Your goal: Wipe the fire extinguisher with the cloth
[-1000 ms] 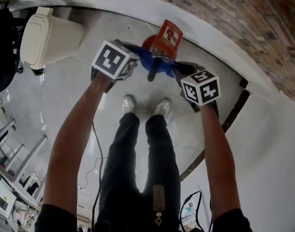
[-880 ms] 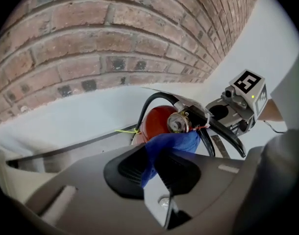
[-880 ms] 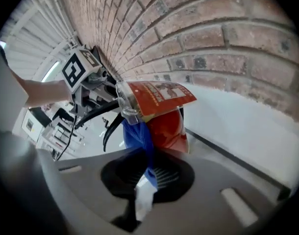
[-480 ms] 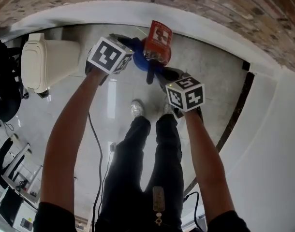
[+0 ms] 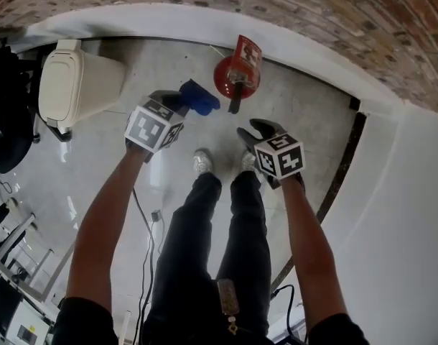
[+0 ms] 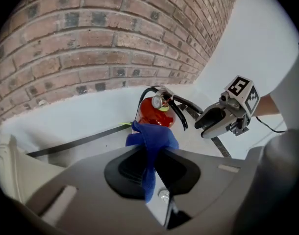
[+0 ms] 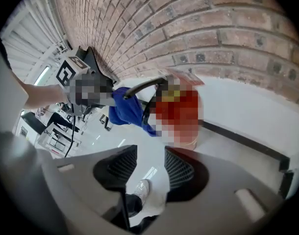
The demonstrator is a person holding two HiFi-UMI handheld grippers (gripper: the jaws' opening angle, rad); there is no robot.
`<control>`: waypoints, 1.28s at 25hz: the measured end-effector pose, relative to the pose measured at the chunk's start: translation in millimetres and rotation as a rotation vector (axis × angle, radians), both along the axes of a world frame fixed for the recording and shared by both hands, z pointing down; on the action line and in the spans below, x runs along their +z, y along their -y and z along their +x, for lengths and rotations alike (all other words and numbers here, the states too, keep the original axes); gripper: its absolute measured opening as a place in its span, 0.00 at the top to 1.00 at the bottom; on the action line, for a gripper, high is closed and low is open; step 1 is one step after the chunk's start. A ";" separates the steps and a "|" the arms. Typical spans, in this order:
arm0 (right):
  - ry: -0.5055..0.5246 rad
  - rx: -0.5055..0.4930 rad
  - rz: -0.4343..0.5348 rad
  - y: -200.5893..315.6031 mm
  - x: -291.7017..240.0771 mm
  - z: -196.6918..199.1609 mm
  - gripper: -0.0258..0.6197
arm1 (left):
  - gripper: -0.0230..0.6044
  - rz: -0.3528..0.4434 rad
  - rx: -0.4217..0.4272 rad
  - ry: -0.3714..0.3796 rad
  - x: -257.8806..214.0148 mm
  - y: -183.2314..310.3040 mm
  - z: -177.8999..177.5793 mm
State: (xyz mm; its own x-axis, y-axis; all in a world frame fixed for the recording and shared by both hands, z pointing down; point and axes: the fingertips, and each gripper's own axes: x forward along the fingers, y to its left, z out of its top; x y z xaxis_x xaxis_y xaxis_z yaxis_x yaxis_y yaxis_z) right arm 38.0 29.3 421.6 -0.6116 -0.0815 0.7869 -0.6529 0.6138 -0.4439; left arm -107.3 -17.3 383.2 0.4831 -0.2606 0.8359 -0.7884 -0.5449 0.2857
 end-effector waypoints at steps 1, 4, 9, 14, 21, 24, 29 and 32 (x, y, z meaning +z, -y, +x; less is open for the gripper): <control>-0.003 -0.001 0.015 -3.7 -9.6 1.6 0.71 | 0.89 0.008 -0.022 -0.005 -4.5 -8.2 -3.0; 0.014 -0.006 0.095 -9.2 -52.2 1.1 0.71 | 0.89 0.075 -0.104 -0.036 -30.2 -23.9 -8.2; 0.120 -0.012 0.256 -25.6 -144.3 -9.1 0.76 | 0.89 0.211 -0.197 -0.071 -112.2 -61.6 -5.8; 0.228 -0.032 0.454 -37.4 -239.1 0.5 0.96 | 0.89 0.333 -0.317 -0.152 -198.4 -102.0 14.4; 0.350 -0.036 0.639 -87.7 -376.3 42.5 0.96 | 0.89 0.472 -0.443 -0.210 -328.3 -176.9 49.4; 0.415 -0.021 0.669 -112.9 -430.1 64.1 0.96 | 0.89 0.515 -0.470 -0.213 -379.0 -212.0 68.4; 0.641 0.001 0.663 -151.6 -522.3 83.3 0.96 | 0.89 0.612 -0.452 -0.237 -461.9 -250.0 106.1; 0.741 0.005 0.644 -175.9 -564.2 84.2 0.96 | 0.89 0.659 -0.445 -0.241 -499.1 -272.9 119.0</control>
